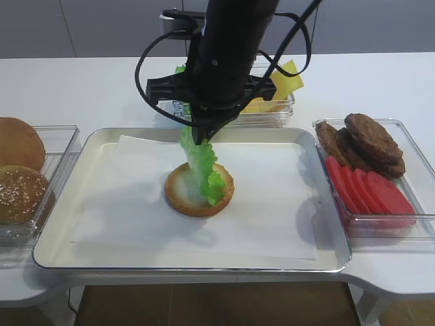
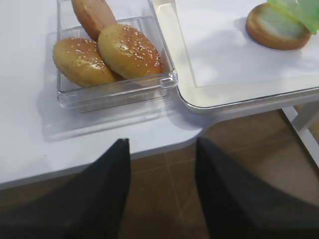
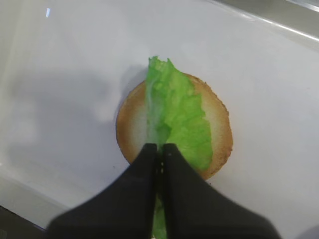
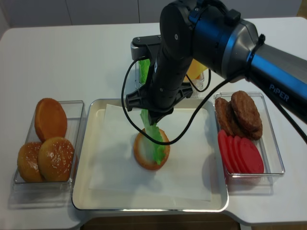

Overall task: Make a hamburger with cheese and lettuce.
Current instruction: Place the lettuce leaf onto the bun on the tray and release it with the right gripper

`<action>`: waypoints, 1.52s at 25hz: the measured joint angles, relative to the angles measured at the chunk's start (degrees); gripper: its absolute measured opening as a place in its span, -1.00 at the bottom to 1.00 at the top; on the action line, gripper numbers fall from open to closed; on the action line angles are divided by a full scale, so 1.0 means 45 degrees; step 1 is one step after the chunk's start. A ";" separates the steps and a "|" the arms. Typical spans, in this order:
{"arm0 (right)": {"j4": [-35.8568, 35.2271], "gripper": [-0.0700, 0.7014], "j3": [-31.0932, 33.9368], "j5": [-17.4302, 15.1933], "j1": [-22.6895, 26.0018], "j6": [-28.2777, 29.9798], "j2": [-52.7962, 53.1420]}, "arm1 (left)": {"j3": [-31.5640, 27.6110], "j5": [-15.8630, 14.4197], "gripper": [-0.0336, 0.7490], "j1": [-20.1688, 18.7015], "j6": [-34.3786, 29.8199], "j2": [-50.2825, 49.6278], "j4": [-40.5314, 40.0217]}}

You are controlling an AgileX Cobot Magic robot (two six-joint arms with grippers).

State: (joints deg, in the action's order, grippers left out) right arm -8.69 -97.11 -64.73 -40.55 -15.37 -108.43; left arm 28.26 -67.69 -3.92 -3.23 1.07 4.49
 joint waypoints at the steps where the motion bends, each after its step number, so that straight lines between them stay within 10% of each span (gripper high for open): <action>1: 0.0000 -0.73 0.0000 0.0000 0.0000 0.0000 0.0000 | 0.0000 0.0000 -0.09 0.0000 0.0000 0.0000 0.0000; 16: 0.0000 -0.24 0.0000 -0.0042 0.0000 0.0000 0.0000 | 0.0000 0.0000 -0.09 0.0000 0.0000 0.0000 0.0000; 38: 0.0146 -0.21 -0.0920 -0.1368 0.0000 0.0185 0.0179 | 0.0000 0.0000 -0.09 0.0000 0.0000 0.0000 0.0000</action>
State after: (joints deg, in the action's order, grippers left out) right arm -8.03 -101.24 -70.89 -40.55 -14.54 -107.62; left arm 28.26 -67.69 -3.92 -3.23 1.07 4.49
